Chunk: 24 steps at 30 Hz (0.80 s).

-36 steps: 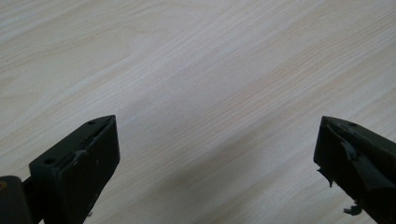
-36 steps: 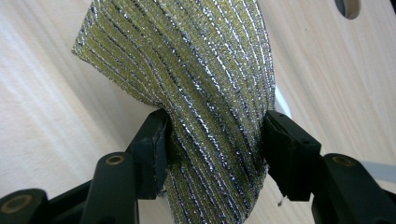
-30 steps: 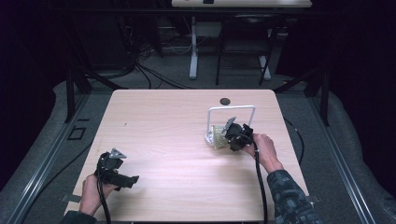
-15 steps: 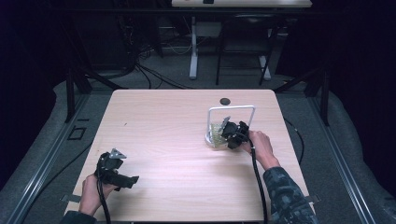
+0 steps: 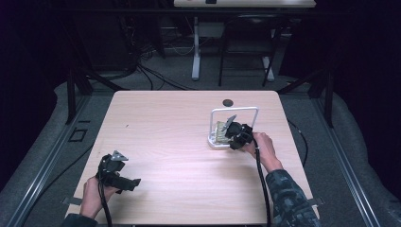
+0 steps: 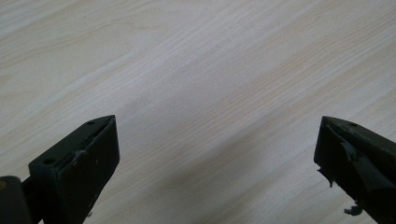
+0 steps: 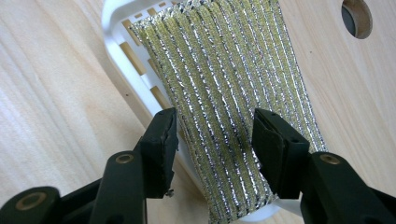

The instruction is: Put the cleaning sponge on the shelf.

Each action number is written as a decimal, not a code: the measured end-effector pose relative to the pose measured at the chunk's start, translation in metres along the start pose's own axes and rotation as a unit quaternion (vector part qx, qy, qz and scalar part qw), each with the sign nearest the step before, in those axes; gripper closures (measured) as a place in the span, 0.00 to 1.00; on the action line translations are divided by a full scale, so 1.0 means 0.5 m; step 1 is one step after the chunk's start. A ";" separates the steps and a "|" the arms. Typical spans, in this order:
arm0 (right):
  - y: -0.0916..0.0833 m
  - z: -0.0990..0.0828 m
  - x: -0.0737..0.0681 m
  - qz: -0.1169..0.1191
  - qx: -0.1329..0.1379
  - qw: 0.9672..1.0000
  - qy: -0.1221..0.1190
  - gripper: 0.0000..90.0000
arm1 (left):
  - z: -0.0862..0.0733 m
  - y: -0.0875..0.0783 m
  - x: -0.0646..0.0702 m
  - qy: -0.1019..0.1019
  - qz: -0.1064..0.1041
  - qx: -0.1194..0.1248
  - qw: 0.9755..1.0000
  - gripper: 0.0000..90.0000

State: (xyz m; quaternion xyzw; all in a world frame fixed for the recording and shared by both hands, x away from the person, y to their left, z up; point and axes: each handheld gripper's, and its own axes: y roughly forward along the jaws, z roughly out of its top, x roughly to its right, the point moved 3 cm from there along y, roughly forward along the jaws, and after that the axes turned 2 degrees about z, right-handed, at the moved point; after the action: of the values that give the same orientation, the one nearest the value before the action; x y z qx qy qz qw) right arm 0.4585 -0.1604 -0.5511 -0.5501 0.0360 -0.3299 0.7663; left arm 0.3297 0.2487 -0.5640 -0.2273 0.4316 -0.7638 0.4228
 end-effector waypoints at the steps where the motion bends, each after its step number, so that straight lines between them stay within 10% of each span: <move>1: -0.005 -0.003 0.003 0.002 0.005 1.000 0.010 0.53 | 0.000 0.000 0.000 0.001 0.000 0.000 1.000 0.00; 24: -0.087 -0.016 -0.011 0.041 0.058 0.993 0.092 0.30 | 0.000 -0.002 0.001 0.001 -0.001 0.007 1.000 0.00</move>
State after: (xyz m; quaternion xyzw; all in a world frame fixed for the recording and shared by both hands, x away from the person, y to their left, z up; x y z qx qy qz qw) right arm 0.4306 -0.1718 -0.5185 -0.4704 0.1098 -0.3485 0.8032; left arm 0.3291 0.2487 -0.5628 -0.2247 0.4264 -0.7674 0.4229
